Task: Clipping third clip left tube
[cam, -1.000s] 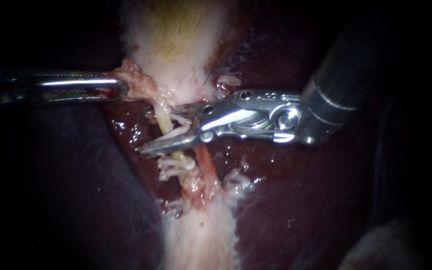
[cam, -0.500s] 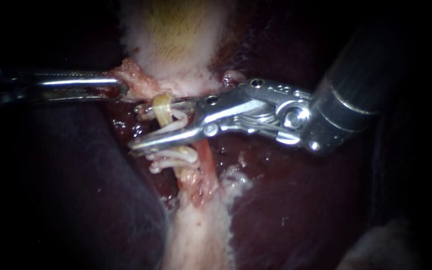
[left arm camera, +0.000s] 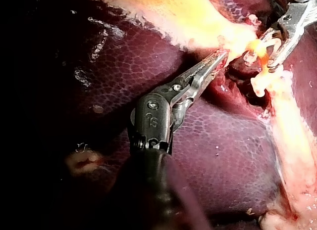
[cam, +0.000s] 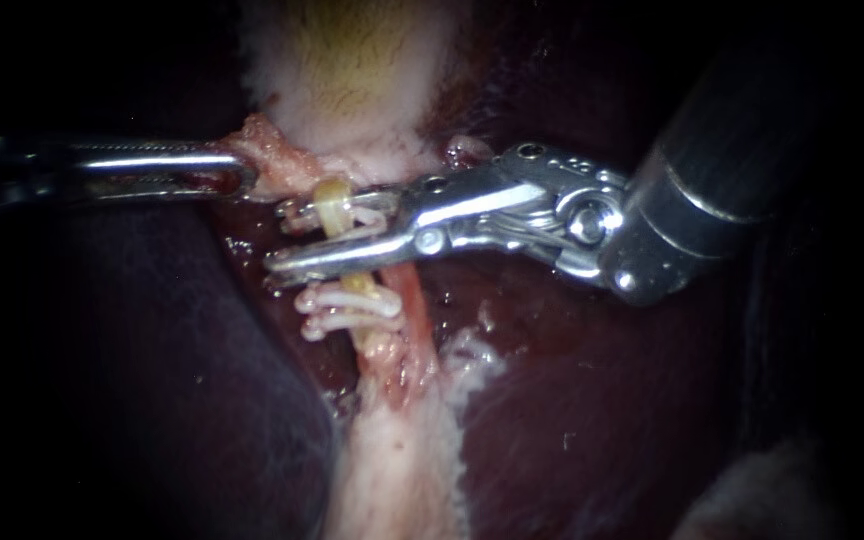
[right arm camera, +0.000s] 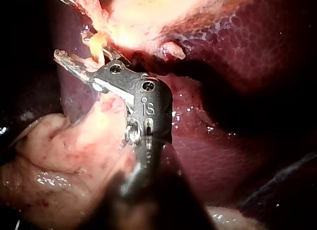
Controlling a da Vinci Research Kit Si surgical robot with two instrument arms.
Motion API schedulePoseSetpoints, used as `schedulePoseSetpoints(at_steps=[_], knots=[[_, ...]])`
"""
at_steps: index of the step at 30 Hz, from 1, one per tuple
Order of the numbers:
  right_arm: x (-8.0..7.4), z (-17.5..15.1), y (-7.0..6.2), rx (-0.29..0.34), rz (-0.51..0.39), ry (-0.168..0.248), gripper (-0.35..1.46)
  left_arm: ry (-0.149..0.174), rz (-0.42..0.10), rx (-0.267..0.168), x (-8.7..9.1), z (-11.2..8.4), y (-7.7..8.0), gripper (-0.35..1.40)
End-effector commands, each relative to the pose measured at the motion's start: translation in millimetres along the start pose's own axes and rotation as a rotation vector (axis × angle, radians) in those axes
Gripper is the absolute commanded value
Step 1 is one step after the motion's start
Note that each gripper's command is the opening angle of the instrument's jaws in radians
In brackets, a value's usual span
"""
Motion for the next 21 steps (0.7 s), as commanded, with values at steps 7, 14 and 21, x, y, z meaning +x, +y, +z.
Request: schedulePoseSetpoints(at_steps=[7,14,21], knots=[[-0.2,-0.8,0.1,-0.008,0.067,-0.004,-0.27,0.0,-0.001,0.0,0.0,0.0,0.0,-0.35],[-0.5,-1.7,0.3,-0.043,0.1,-0.046,-0.35,0.0,-0.001,0.0,0.0,0.0,0.0,-0.35],[-0.8,-1.7,0.4,-0.045,0.099,-0.052,-0.35,0.0,-0.001,0.0,0.0,0.0,0.0,-0.35]])
